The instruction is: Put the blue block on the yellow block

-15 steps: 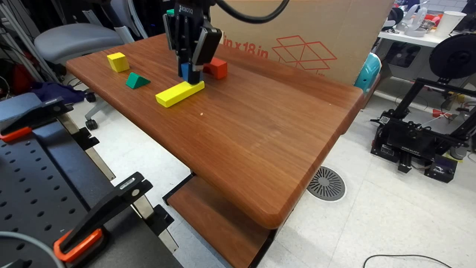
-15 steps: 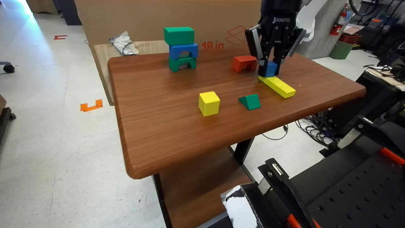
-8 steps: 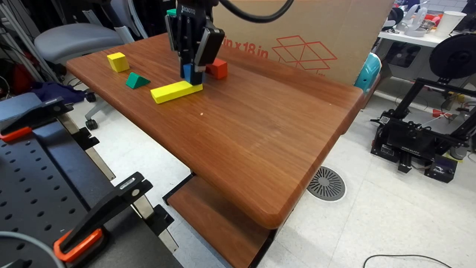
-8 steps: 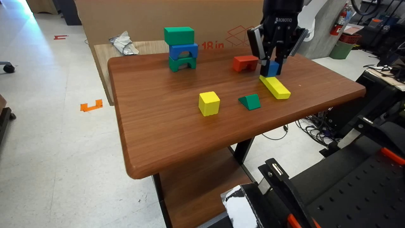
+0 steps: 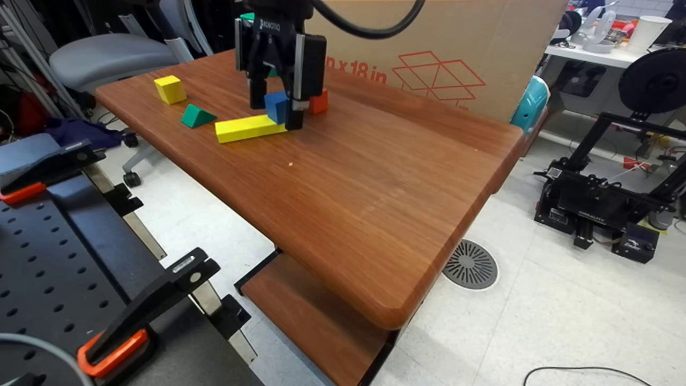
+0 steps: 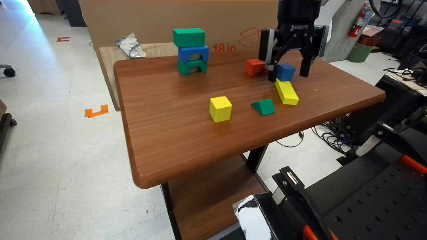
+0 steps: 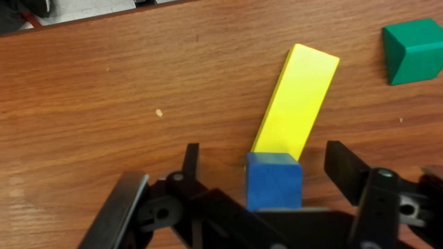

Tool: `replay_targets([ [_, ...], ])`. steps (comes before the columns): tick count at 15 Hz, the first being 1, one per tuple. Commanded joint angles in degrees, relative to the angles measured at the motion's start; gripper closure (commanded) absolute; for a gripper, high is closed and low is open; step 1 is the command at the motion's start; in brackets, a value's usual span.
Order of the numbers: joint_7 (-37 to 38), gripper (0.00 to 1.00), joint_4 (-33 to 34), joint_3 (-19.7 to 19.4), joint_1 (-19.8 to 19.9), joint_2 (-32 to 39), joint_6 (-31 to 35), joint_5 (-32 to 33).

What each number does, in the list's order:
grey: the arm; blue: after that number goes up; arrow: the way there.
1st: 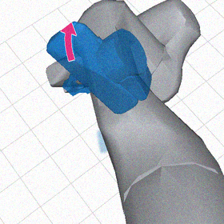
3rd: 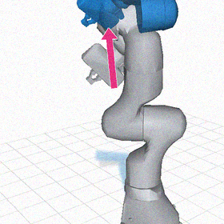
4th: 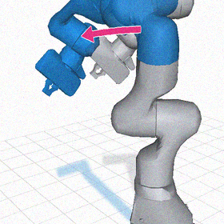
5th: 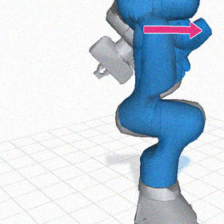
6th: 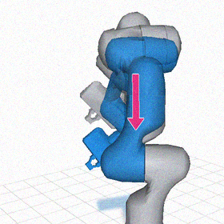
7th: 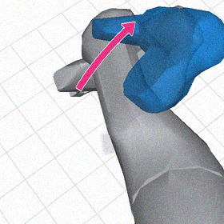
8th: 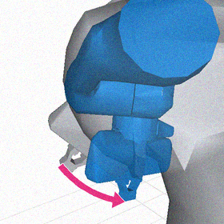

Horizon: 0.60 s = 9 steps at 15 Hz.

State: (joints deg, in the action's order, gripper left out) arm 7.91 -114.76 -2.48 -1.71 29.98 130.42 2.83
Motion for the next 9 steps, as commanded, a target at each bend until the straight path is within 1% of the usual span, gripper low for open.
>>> replay_targets([
  [1,0.91,0.00,-3.35,-0.31,-0.27,-3.59,0.17,0.25],
  [9,-1.10,0.00,-18.12,0.21,1.13,-19.24,3.19,-0.58],
])
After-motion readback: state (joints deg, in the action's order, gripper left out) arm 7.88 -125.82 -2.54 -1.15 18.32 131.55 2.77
